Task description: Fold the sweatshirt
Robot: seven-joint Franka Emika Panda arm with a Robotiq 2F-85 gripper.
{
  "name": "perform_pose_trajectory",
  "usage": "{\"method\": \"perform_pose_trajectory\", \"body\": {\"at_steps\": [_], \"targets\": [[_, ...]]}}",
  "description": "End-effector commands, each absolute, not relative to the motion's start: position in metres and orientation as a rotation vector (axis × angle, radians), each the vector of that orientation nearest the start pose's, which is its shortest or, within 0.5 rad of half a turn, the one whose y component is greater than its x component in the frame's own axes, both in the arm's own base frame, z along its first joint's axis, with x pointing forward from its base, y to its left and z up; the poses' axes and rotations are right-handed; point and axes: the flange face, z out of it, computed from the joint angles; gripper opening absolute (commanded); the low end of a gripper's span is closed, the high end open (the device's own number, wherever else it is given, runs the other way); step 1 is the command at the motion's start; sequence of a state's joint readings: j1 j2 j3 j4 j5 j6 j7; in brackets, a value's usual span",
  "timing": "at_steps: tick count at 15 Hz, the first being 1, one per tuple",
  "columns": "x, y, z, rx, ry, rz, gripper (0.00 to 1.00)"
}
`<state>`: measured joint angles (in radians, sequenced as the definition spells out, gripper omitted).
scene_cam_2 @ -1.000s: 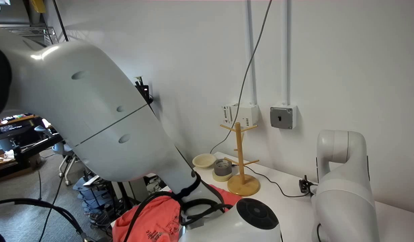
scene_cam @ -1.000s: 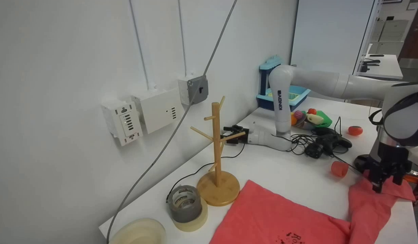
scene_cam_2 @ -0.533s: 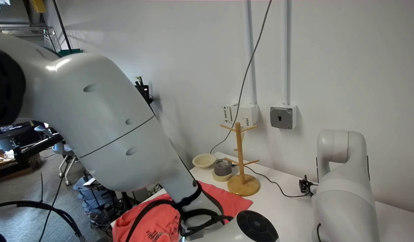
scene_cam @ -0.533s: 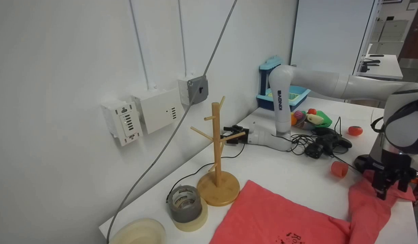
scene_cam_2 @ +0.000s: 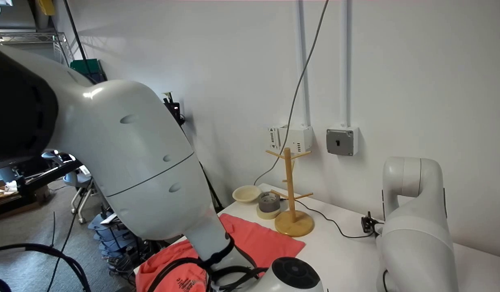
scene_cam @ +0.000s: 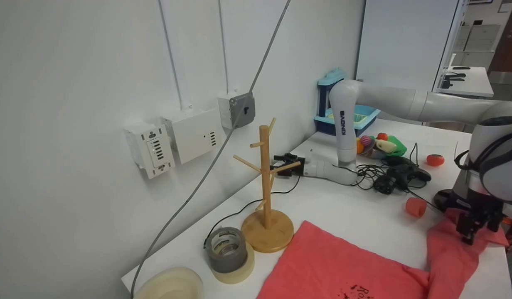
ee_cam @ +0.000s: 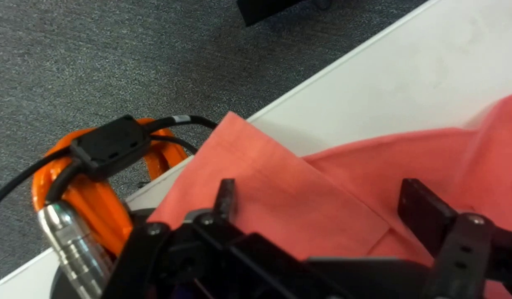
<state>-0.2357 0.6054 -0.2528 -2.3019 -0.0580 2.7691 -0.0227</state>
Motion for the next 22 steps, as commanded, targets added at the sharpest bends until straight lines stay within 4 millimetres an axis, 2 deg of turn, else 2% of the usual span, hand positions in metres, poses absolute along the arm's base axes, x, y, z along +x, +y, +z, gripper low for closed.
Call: {"method": "perform_pose_trajectory", "body": {"at_steps": [1,3,4,11,14,15,18,22], "targets": [[0.43,-0.274,0.085,-3.283,0.613,0.212,1.0],[0.43,-0.273,0.085,-3.301,0.603,0.207,1.0],[0.43,-0.273,0.085,-3.306,0.603,0.206,0.79],[0.433,-0.27,0.09,-3.342,0.591,0.226,0.27],[0.433,-0.265,0.099,-3.371,0.574,0.206,0.04],[0.434,-0.262,0.105,-3.385,0.564,0.187,0.0],[0.438,-0.251,0.123,-3.434,0.514,0.142,0.02],[0.446,-0.235,0.165,-3.509,0.416,0.038,0.02]]}}
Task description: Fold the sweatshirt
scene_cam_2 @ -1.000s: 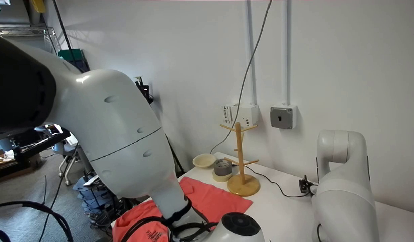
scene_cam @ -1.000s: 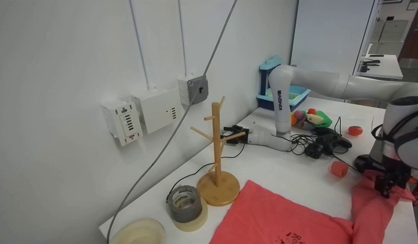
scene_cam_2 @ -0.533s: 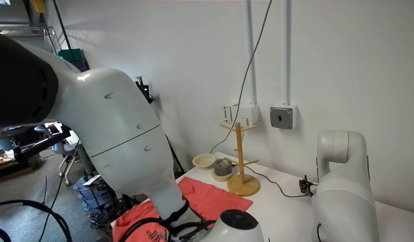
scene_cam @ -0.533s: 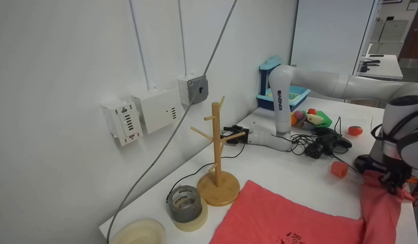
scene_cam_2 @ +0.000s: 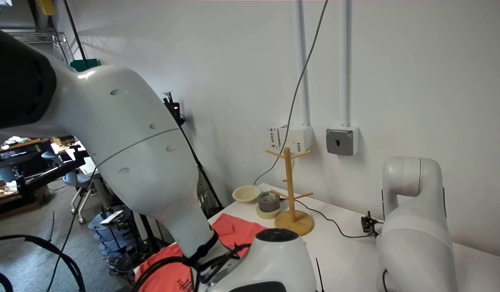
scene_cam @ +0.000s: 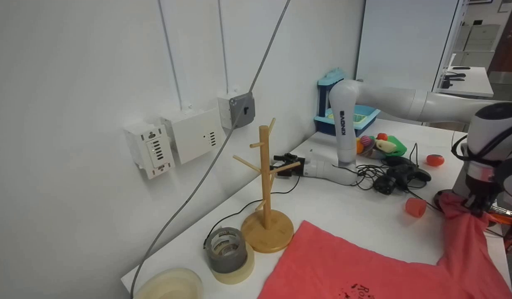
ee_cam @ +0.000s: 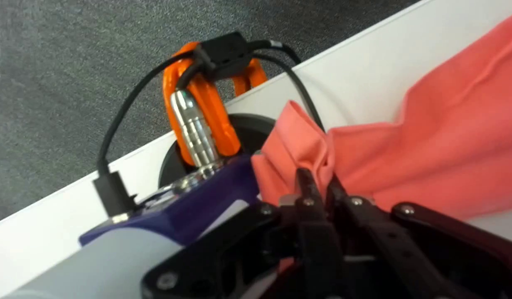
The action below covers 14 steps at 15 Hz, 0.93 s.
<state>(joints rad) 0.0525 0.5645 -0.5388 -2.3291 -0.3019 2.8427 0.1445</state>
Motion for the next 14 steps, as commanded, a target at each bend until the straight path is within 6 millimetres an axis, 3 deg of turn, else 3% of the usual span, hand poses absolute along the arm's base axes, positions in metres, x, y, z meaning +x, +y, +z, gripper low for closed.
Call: {"method": "perform_pose_trajectory", "body": {"at_steps": [1,4,10,14], "targets": [[0.446,-0.229,0.173,-3.524,0.389,0.061,0.02],[0.443,-0.212,0.188,-3.549,0.231,0.158,0.02],[0.432,-0.152,0.191,-3.439,-0.13,0.485,0.02],[0.431,-0.115,0.197,-3.359,-0.318,0.515,0.02]]}}
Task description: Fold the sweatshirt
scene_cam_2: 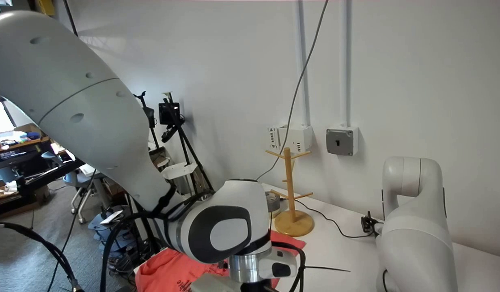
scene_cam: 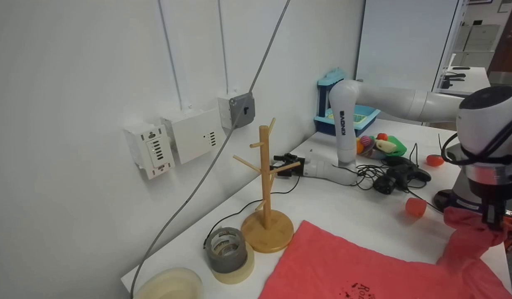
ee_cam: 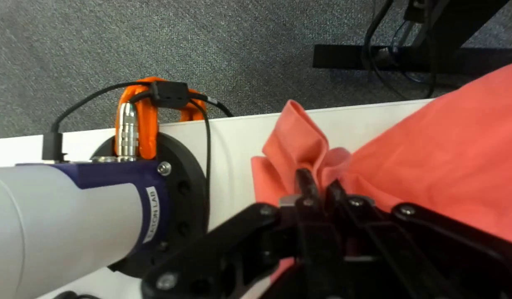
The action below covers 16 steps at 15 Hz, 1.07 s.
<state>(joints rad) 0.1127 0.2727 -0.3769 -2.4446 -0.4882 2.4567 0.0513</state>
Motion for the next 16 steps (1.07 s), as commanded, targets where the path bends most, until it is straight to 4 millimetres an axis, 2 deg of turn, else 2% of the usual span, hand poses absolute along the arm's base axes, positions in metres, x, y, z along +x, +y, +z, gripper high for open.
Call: {"method": "perform_pose_trajectory", "body": {"at_steps": [1,9,16], "targets": [[0.431,-0.108,0.198,-3.331,-0.366,0.521,0.02],[0.418,-0.042,0.182,-3.099,-0.679,0.659,0.02],[0.418,0.007,0.179,-2.992,-0.929,0.597,0.02]]}}
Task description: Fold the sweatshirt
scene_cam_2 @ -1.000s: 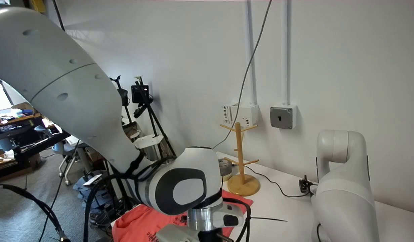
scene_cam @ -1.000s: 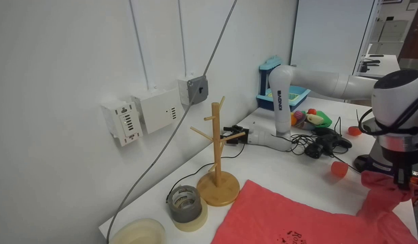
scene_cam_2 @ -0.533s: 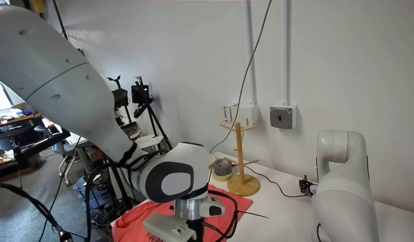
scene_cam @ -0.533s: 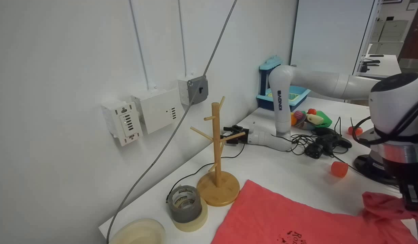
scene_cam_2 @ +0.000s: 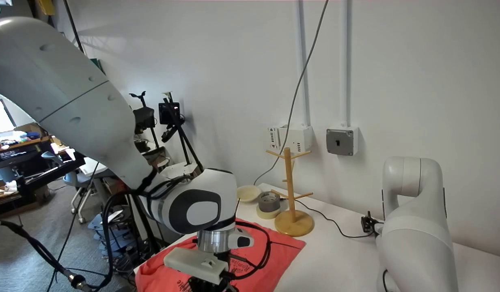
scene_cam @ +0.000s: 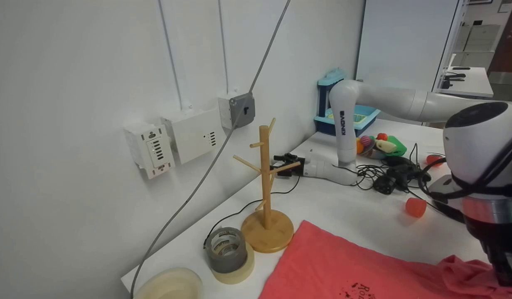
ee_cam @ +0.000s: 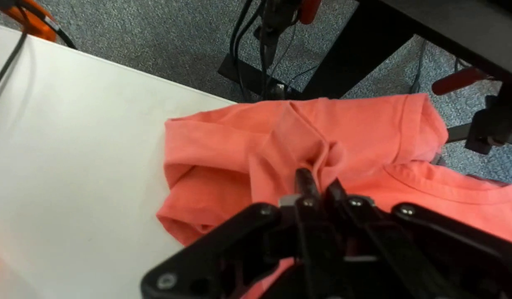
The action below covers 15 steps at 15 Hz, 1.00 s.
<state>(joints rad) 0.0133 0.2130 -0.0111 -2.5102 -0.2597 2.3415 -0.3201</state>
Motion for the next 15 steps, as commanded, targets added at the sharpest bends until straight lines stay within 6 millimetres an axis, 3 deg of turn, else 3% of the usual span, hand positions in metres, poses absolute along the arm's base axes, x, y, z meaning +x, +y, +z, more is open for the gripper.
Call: {"method": "perform_pose_trajectory", "body": {"at_steps": [1,15], "targets": [[0.418,0.013,0.178,-2.981,-0.96,0.58,0.02],[0.404,0.094,0.145,-2.798,-1.197,0.605,0.02]]}}
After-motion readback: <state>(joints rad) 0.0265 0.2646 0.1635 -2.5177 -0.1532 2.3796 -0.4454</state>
